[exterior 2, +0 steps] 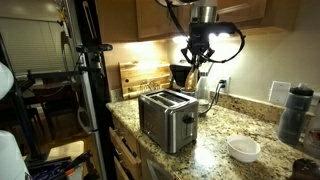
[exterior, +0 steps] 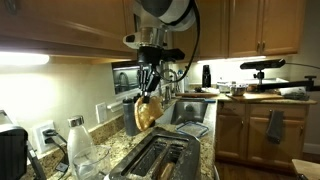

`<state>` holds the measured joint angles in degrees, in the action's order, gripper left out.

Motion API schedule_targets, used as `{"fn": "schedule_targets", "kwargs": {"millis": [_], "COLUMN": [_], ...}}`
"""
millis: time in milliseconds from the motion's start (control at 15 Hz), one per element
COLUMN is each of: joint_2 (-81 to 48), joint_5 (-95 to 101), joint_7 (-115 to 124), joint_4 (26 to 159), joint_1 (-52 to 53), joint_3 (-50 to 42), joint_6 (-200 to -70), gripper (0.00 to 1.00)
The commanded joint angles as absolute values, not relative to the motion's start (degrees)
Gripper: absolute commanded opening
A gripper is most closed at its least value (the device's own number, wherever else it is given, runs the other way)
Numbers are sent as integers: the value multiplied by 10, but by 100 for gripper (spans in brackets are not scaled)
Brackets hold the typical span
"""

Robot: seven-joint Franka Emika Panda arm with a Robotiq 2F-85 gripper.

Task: Put the two slices of bread in the two slots of the toaster

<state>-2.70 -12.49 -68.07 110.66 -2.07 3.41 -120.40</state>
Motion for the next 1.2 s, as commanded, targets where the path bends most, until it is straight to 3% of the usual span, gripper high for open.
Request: {"fn": "schedule_targets", "kwargs": {"millis": [0,1133], "joint_2": [-10,-47], "joint_5": [-150,-183], "joint_7": [-716,-760], "joint_4": [1116,1106], "joint_1": [-16,-7], "joint_3": [27,35], "joint_6": [-1177,-1137], "gripper": [9,9]}}
